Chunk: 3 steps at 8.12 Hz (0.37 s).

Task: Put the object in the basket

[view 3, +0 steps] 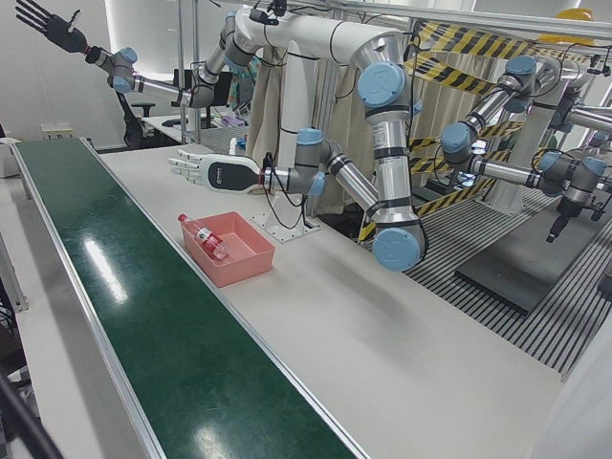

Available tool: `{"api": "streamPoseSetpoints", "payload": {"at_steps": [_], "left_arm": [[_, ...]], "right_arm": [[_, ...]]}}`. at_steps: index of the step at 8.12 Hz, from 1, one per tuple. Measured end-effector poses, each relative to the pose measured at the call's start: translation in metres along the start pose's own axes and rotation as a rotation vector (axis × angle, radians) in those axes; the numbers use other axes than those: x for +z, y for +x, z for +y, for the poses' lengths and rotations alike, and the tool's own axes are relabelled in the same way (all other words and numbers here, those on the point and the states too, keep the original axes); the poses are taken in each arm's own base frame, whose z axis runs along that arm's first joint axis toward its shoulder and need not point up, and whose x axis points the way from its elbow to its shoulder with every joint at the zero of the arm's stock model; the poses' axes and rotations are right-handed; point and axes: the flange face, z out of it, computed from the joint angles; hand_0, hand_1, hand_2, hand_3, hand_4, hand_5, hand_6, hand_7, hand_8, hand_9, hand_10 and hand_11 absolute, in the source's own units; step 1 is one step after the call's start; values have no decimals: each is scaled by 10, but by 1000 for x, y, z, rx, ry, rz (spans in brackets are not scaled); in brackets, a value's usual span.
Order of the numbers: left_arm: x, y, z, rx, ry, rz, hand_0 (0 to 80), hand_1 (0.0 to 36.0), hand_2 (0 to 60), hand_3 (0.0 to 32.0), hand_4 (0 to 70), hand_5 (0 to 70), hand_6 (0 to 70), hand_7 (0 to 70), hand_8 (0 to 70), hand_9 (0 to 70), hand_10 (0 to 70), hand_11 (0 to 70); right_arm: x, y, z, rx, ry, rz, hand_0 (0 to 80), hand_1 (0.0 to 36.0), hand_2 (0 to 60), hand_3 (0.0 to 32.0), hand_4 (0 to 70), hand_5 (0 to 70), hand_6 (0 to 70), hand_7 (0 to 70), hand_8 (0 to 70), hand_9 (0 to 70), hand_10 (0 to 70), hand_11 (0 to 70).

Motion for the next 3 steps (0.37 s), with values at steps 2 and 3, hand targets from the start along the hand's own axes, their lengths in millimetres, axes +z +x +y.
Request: {"api": "streamPoseSetpoints", "payload": {"at_steps": [2, 3], "left_arm": [[-1, -1, 0, 1, 1, -4, 489, 75, 0, 0, 99, 277, 53, 135, 82, 112, 158, 241], [-1, -2, 0, 5, 2, -5, 494, 80, 0, 0, 105, 284, 54, 137, 81, 113, 154, 236]], "right_arm": [[0, 0, 0, 0, 0, 0, 0, 0, 0, 0, 0, 0, 0, 0, 0, 0, 0, 0], [0, 0, 0, 0, 0, 0, 0, 0, 0, 0, 0, 0, 0, 0, 0, 0, 0, 0]]}}
